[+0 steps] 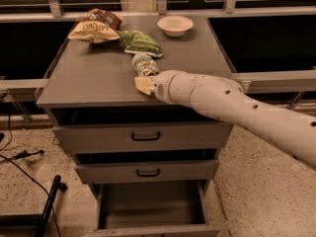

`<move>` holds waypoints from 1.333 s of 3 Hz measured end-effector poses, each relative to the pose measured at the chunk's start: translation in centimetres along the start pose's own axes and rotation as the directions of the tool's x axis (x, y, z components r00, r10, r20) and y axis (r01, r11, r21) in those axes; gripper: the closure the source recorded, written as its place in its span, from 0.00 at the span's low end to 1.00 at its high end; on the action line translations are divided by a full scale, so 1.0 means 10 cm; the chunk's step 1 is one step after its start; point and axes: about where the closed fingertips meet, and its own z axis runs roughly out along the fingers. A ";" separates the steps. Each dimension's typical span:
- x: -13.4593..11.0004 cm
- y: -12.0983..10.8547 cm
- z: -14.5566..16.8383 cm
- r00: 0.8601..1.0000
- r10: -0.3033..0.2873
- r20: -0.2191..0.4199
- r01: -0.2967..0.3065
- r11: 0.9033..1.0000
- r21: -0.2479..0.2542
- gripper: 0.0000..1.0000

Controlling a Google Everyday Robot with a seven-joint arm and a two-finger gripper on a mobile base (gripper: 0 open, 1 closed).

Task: Pick 7up can from bottom drawer and place on counter

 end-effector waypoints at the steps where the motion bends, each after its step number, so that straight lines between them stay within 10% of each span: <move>1: 0.00 0.00 0.00 1.000 0.000 0.000 0.000 1.000 0.000 0.73; 4: 0.00 0.00 0.00 1.000 0.000 0.000 0.000 1.000 0.000 0.04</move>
Offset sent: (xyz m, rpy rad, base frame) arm 0.0000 0.0000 0.0000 0.0000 0.0000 0.0000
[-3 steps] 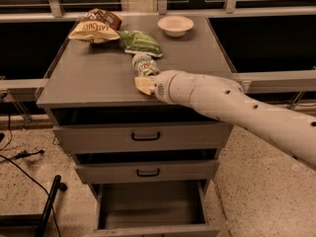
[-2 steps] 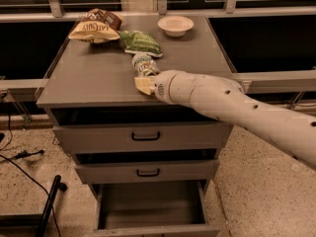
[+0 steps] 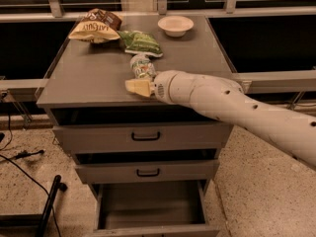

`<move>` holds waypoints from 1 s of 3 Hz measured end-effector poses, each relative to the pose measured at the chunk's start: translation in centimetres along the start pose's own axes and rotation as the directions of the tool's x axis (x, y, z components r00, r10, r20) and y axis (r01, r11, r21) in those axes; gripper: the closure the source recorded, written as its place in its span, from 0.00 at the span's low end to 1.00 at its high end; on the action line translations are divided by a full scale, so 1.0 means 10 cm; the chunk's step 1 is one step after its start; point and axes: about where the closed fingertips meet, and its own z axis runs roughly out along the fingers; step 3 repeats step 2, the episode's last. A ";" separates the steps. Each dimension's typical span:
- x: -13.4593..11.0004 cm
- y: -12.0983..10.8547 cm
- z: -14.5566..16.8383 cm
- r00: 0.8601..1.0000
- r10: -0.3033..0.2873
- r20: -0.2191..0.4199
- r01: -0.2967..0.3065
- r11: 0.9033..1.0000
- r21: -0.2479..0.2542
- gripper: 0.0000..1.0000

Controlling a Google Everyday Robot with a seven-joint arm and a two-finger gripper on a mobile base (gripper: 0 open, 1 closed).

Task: Pick 7up can from bottom drawer and place on counter

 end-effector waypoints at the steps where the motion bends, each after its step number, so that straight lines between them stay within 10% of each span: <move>1: 0.00 0.00 0.00 1.000 0.000 0.000 0.000 1.000 -0.001 0.00; 3: 0.00 0.00 0.00 1.000 0.000 0.000 0.000 1.000 -0.001 0.00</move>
Offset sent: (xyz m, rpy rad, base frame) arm 0.0000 0.0000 0.0000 0.0000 0.0000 0.0000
